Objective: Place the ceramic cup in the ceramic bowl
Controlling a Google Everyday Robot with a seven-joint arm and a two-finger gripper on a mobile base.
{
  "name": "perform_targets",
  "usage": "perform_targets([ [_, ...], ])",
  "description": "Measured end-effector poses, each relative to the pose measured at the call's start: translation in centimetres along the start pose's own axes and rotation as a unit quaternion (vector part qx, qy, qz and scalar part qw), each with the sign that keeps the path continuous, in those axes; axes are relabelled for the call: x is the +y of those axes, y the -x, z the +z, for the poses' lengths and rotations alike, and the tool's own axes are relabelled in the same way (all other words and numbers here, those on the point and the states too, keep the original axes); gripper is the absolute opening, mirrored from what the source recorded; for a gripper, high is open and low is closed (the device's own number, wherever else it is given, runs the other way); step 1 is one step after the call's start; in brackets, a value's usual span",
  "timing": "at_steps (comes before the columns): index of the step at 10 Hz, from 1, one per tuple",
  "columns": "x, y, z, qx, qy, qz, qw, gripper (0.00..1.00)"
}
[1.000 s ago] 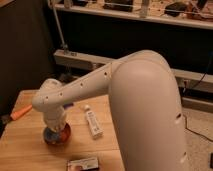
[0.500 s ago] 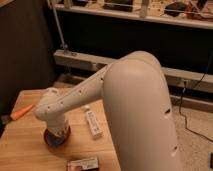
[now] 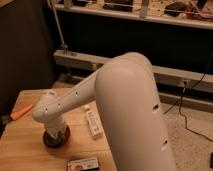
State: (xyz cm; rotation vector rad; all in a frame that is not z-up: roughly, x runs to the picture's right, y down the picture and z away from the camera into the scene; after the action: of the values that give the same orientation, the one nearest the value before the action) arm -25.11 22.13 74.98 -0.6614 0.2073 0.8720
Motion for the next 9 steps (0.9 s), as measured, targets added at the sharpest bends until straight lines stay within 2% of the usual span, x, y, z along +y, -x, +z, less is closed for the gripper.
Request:
perform_targets([
  [2, -0.4, 0.1, -0.4, -0.002, -0.016, 0.002, 0.9999, 0.7],
  [4, -0.5, 0.1, -1.7, -0.009, -0.029, 0.002, 0.9995, 0.7],
  [9, -0.4, -0.3, -7.0, -0.037, 0.001, 0.015, 0.9992, 0.7],
])
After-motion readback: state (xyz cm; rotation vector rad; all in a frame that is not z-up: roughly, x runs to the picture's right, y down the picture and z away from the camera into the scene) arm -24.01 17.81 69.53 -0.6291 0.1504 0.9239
